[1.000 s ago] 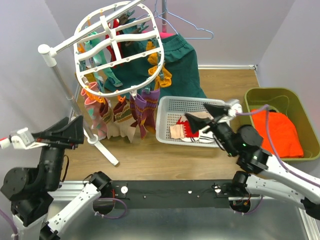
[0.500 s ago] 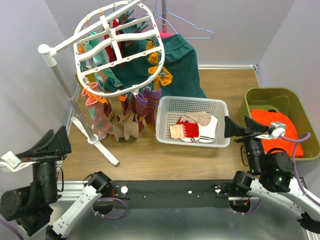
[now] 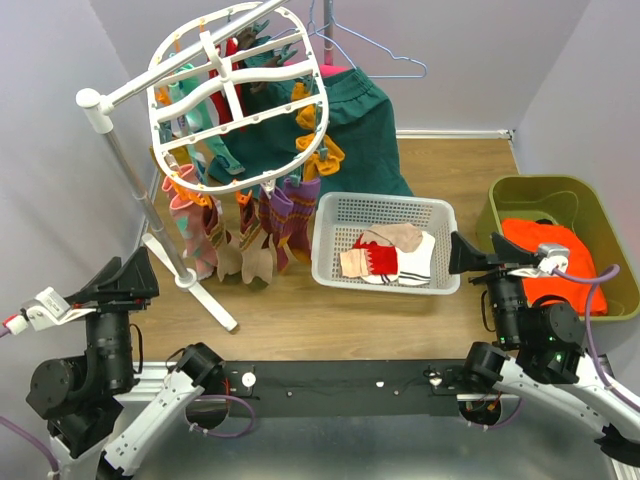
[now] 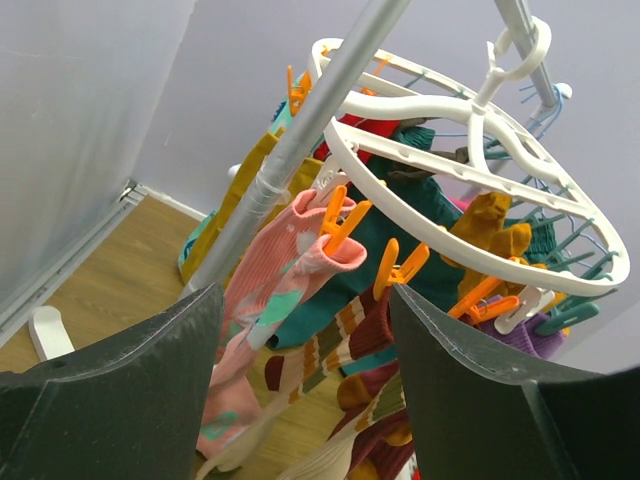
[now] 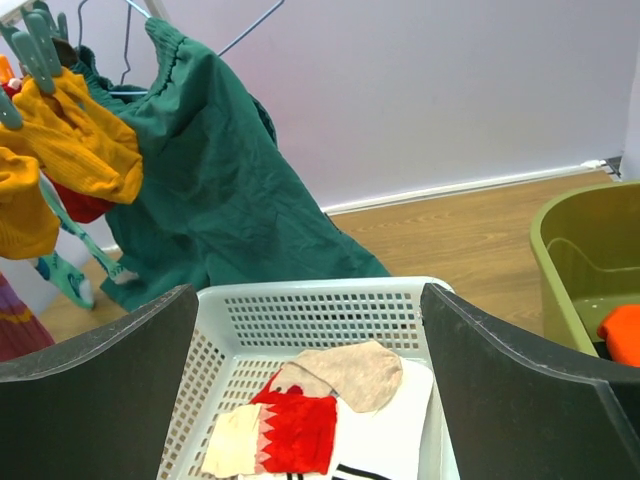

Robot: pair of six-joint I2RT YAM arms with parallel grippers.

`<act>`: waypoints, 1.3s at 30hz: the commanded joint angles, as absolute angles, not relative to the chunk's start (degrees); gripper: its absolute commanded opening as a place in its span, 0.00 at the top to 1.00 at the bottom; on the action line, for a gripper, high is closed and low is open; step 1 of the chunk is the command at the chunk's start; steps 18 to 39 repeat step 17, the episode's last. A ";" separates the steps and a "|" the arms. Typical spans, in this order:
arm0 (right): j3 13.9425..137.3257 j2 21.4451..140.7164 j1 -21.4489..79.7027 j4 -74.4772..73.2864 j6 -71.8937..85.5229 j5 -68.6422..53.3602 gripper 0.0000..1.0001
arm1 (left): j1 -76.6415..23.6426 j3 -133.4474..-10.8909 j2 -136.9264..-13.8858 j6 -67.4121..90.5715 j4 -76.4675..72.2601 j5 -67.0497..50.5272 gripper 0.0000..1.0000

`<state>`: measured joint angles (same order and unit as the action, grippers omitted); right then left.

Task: Clip the socks to the hanger
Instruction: Reset both arms

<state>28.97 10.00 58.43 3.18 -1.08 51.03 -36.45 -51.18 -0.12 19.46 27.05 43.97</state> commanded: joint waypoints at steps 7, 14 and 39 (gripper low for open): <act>28.04 9.40 58.54 2.64 -1.76 53.53 0.00 | -36.30 -48.25 9.40 19.25 24.00 48.34 0.24; 27.86 9.05 58.62 2.72 -1.67 53.44 0.00 | -36.21 -47.55 9.67 18.99 23.47 49.13 0.24; 27.51 9.05 58.54 3.07 -1.76 53.26 0.00 | -36.21 -47.55 9.84 19.16 23.55 49.57 0.24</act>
